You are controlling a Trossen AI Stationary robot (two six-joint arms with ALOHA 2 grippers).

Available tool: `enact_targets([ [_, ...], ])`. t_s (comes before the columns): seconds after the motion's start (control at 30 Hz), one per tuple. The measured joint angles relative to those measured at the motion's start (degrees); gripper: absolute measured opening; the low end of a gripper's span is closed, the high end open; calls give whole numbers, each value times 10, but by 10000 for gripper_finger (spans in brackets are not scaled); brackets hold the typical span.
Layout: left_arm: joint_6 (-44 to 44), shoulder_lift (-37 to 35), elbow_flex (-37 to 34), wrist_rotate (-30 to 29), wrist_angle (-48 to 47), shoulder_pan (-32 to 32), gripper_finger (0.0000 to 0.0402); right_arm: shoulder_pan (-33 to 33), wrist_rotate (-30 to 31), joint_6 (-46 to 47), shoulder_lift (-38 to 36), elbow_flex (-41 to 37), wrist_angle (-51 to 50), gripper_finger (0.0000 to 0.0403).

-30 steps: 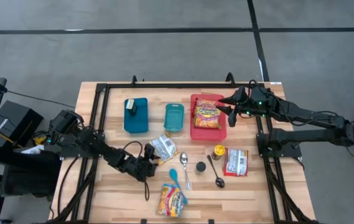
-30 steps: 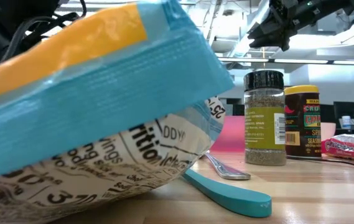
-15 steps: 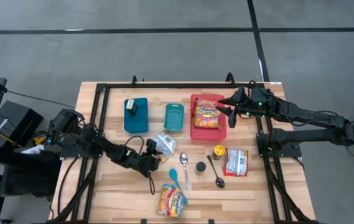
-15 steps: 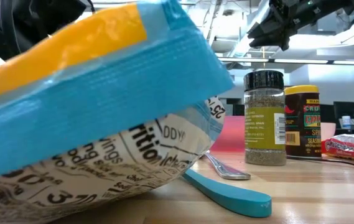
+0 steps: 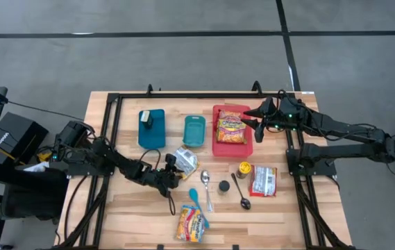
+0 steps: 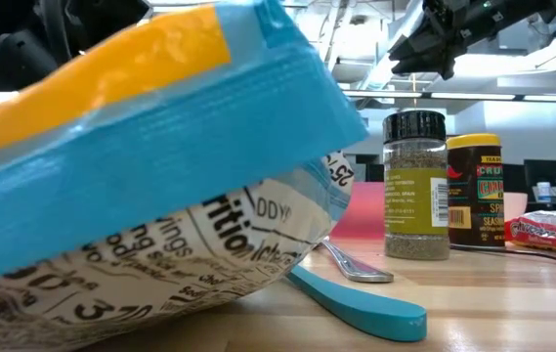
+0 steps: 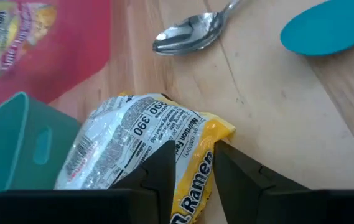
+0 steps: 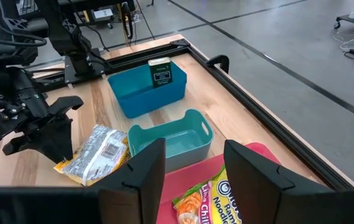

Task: Pick & Place Food Item
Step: Put the yellow noodle pack into the red bin

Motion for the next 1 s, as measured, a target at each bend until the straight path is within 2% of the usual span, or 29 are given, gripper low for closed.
enact_targets([
  [0.23, 0, 0, 0, 12, 2, 3, 68, 0, 0, 0, 0, 0, 0, 159],
  [0.53, -32, 0, 0, 14, 6, 3, 6, 0, 0, 0, 0, 0, 0, 159],
  [0.73, -32, 0, 0, 14, 20, 3, 4, 0, 0, 0, 0, 0, 1, 159],
  [1.0, -29, -18, 0, 12, 92, 2, 1, 0, 0, 0, 0, 0, 1, 159],
])
